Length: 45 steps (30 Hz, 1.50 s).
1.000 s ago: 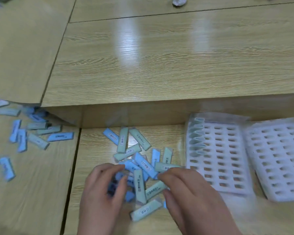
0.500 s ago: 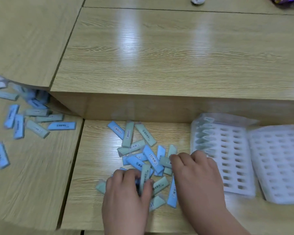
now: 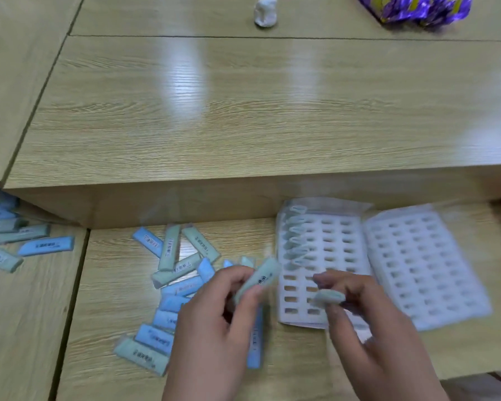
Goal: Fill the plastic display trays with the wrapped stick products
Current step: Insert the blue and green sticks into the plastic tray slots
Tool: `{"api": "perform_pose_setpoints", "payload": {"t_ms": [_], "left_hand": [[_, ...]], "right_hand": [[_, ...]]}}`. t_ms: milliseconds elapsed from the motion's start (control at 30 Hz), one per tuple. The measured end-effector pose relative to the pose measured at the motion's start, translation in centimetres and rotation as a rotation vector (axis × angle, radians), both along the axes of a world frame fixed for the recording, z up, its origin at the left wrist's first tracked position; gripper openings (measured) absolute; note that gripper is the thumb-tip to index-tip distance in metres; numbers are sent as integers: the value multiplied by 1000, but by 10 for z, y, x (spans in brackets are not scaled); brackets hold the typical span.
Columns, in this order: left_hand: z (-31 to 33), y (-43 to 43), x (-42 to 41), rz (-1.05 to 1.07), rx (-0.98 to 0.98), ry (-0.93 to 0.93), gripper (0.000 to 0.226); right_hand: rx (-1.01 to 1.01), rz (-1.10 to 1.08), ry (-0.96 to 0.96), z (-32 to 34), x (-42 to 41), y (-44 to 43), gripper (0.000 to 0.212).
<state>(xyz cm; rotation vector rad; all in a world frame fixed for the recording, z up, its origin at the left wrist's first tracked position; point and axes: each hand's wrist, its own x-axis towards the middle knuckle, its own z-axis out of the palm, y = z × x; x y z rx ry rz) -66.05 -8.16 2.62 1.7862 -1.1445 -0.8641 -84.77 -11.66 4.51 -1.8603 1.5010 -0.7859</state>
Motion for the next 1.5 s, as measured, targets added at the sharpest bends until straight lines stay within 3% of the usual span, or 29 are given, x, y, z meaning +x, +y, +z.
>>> {"api": "perform_pose_setpoints", "payload": {"t_ms": [67,167,300,500,600,767,1000,1200,1500], "left_hand": [[3,-6,-9,-83,20,-14,19],[3,-8,-16,-133,77,-26,34],[1,-8,-18,-56,83,-68,30],[5,-5,-18,-55,-56,-198,15],[4,-3,-22,-84,-124,-348,18],[-4,-3,-27,-84,-227,-426,29],[-13,-9,-29,-32,-265,-419,27],[-33,-10,-27,-4,-347,-298,23],[-44,-13,-19,-79,-489,-229,22]], "right_hand": [[68,-54,-46,-2,-19,-4,12],[59,-14,-16,-5,-38,-15,16],[16,58,48,-13,-43,-24,20],[68,39,16,-24,-36,-26,35],[53,35,-1,-26,-29,-27,28],[9,47,-37,-33,-20,-31,22],[-19,71,-28,-47,-21,-36,23],[-225,116,30,-50,-20,-37,21],[-374,195,50,-50,-14,-44,26]]}}
